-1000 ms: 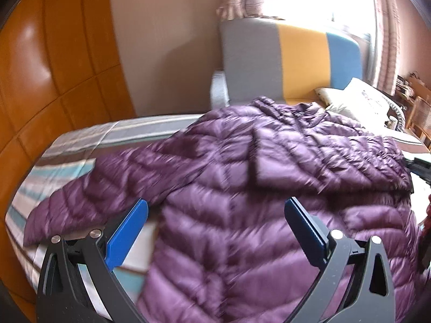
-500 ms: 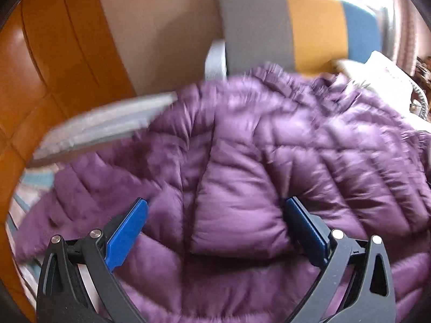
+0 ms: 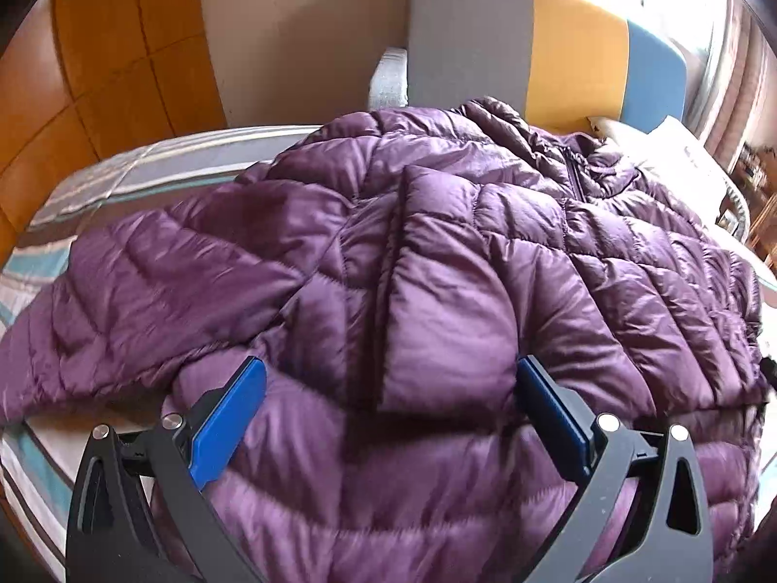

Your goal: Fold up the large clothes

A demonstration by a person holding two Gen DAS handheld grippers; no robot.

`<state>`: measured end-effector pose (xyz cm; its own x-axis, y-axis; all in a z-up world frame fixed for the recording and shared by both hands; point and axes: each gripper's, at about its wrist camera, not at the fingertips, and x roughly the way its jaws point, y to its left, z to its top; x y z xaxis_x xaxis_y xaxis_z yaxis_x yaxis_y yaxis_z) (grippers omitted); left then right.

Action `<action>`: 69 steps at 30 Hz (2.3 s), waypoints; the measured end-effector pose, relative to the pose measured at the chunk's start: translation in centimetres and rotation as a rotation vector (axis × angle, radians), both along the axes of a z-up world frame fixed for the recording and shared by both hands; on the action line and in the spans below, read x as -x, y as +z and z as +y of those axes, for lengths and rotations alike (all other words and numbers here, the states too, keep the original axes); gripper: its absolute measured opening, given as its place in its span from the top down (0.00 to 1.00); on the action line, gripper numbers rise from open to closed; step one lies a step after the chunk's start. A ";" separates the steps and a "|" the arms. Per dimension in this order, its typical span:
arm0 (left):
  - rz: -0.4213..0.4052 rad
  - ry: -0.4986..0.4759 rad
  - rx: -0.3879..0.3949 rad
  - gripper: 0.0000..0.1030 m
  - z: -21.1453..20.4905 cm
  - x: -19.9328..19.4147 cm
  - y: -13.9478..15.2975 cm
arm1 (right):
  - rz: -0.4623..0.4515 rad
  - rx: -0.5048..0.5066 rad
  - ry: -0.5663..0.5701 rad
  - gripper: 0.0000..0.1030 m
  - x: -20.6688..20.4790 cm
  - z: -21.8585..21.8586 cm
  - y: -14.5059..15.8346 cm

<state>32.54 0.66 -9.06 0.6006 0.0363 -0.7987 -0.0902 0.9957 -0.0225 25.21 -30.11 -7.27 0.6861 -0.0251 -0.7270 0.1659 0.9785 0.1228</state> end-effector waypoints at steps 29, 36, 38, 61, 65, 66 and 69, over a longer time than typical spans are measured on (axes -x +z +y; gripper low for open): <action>-0.042 0.803 0.077 0.03 31.6 12.4 0.1 | 0.062 0.055 0.005 0.73 1.0 1.7 -2.8; -0.066 0.989 0.284 0.19 38.2 14.5 -2.5 | 0.065 0.067 0.006 0.73 1.0 1.8 -2.8; -0.089 1.006 0.307 0.21 38.7 14.4 -2.7 | 0.066 0.070 0.006 0.73 1.0 1.9 -2.8; -0.398 0.566 0.114 0.93 21.6 8.5 6.2 | 0.065 0.075 0.005 0.73 0.9 1.9 -2.9; -0.402 0.389 0.106 0.93 15.1 7.1 6.7 | 0.064 0.078 0.005 0.73 1.0 2.0 -2.9; -0.400 0.358 0.106 0.93 14.0 6.8 6.7 | 0.064 0.079 0.005 0.73 1.0 2.0 -2.9; -0.382 0.237 0.108 0.93 8.7 6.1 6.7 | 0.064 0.082 0.005 0.73 1.0 2.0 -2.9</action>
